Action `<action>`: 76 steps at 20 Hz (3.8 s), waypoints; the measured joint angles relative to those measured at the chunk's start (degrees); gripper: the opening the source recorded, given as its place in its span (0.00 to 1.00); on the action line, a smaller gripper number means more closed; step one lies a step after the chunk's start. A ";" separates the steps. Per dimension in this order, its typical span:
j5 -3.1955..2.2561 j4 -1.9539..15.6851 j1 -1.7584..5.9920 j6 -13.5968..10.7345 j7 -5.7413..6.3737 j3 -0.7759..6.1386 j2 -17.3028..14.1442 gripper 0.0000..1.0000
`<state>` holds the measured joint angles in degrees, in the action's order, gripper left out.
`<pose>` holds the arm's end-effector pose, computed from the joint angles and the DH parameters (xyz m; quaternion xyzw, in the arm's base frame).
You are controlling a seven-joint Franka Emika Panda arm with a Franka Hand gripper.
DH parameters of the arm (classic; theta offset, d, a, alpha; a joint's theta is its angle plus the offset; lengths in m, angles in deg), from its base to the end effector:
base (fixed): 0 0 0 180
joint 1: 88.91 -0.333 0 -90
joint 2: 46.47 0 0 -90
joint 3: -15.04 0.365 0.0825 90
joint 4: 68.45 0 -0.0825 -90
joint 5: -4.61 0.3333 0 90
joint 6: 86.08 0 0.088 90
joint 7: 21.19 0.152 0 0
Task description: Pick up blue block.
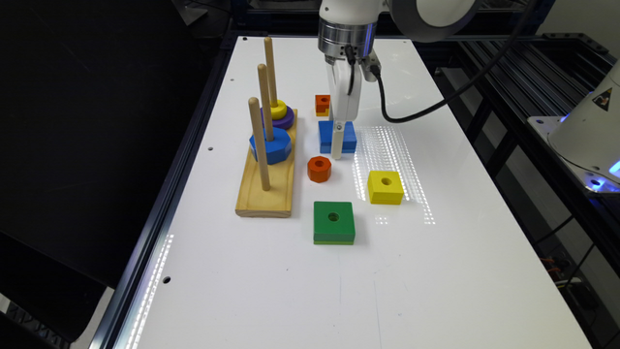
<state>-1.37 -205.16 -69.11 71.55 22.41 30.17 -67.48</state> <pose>0.4984 -0.0362 0.2214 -0.9277 0.3724 0.0018 0.0276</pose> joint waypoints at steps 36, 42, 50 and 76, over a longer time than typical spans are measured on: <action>-0.11 0.15 -0.41 0.01 0.40 -0.07 -0.09 1.00; -0.11 0.15 -0.41 0.01 0.40 -0.07 -0.09 1.00; -0.11 0.15 -0.41 0.01 0.40 -0.07 -0.09 0.00; 1.18 -0.62 -0.18 -5.56 0.39 1.10 7.09 0.00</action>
<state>-0.18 -205.78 -69.29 66.00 22.81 31.27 -60.40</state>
